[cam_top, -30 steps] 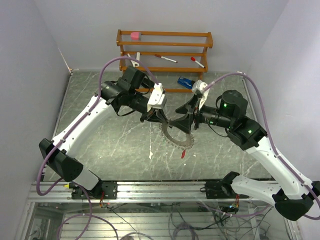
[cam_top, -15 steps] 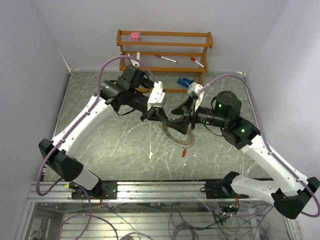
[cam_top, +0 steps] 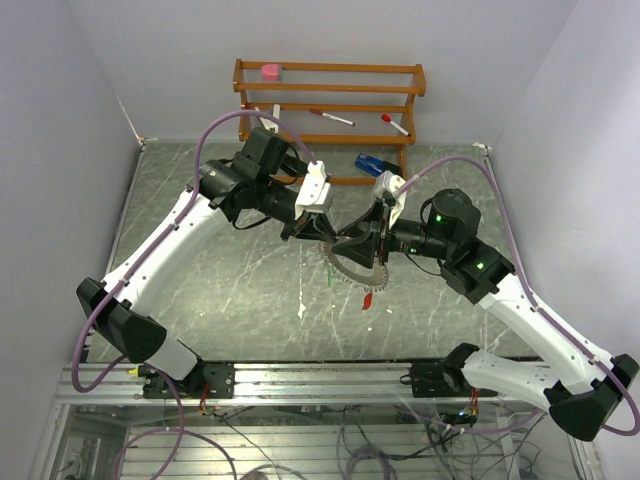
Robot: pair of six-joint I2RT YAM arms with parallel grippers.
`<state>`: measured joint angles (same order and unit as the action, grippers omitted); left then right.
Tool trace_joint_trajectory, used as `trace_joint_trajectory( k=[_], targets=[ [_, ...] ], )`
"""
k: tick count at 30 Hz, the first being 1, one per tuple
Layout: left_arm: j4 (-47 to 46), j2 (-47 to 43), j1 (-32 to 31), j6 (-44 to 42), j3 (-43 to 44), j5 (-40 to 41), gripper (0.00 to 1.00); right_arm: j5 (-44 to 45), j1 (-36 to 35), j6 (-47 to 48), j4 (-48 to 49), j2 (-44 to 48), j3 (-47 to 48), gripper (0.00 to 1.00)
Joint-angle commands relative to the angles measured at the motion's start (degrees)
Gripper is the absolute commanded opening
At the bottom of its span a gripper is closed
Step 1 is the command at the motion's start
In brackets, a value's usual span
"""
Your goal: Put the keys on the keyring
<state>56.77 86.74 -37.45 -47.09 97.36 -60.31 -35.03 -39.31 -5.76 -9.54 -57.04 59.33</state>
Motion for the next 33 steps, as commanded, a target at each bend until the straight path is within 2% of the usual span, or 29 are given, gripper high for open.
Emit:
trace_joint_trajectory(
  k=[1,6,8,10,15,21,33],
  targets=[
    [-2.4,-0.7,-0.4,0.8,2.1,-2.2,0.07,-0.3,0.3,0.4,1.4,-0.6,-0.1,0.39],
    [-2.0,-0.8,-0.4,0.6,2.4,-2.1,0.07,0.1,0.3,0.7,0.6,0.0,-0.3,0.35],
    [-1.8,-0.8,-0.4,0.6,2.4,-2.0,0.07,0.8,0.3,1.1,-0.7,0.1,0.0,0.21],
    [-1.6,-0.8,-0.4,0.5,2.6,-1.9,0.07,1.4,0.3,1.4,-2.1,0.2,0.3,0.14],
    [-1.2,-0.7,-0.4,0.4,2.9,-1.6,0.07,2.7,0.3,1.7,-5.0,-0.2,1.5,0.11],
    [-1.5,-0.9,-0.4,1.1,2.4,-1.3,0.07,4.7,0.2,2.2,-5.9,0.4,1.9,0.00],
    [-2.5,-1.2,-0.4,2.7,1.3,-0.6,0.07,7.2,0.3,2.6,-13.6,-1.8,8.2,0.00]
  ],
)
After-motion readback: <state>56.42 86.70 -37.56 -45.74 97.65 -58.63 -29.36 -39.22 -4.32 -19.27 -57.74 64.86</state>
